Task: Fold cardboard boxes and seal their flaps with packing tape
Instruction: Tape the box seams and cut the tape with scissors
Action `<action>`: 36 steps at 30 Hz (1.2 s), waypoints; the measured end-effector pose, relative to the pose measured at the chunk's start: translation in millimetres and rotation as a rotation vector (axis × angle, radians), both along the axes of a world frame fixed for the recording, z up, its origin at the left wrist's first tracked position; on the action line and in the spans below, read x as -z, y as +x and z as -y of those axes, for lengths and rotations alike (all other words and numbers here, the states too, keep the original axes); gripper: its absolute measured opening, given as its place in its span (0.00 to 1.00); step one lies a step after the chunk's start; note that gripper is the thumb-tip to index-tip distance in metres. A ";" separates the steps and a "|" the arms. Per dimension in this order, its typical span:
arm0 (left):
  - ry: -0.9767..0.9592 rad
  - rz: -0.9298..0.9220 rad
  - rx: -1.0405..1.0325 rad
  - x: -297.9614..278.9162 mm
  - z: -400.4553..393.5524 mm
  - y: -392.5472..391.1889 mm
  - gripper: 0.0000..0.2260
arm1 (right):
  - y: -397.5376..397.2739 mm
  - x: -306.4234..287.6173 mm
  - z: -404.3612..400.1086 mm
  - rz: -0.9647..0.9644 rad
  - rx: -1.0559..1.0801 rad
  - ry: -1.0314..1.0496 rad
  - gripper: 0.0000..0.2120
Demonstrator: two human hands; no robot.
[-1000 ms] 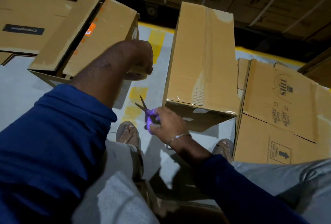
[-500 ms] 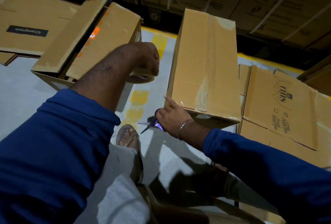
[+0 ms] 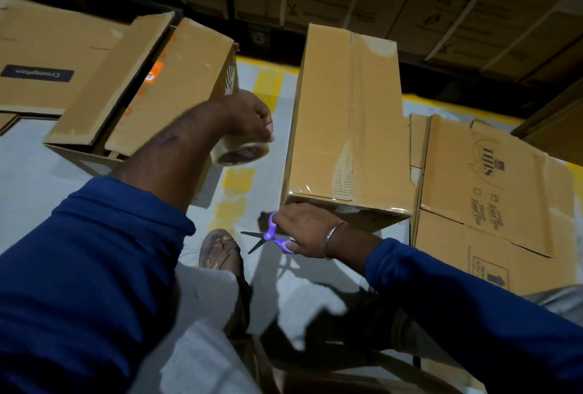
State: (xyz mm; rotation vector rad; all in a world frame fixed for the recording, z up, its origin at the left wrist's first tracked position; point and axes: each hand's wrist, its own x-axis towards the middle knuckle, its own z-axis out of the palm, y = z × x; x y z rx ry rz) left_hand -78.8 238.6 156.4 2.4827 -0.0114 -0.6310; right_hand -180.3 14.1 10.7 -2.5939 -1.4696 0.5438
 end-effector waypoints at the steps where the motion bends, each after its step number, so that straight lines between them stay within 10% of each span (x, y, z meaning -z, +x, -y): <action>1: -0.006 0.000 -0.003 2.4 -0.3 -0.1 0.05 | 2.0 -4.0 8.4 -0.046 0.009 0.014 0.22; 22: -0.143 -0.071 -0.070 19.4 4.9 0.6 0.04 | -4.4 -37.4 51.1 -0.756 0.619 0.416 0.16; 30: -0.431 -0.239 -0.164 31.5 13.8 -3.7 0.03 | 62.4 -125.9 181.1 -0.397 1.058 0.518 0.04; 36: -0.635 -0.275 -0.384 47.4 16.3 6.0 0.08 | 108.5 -90.9 208.1 -0.507 1.628 0.748 0.08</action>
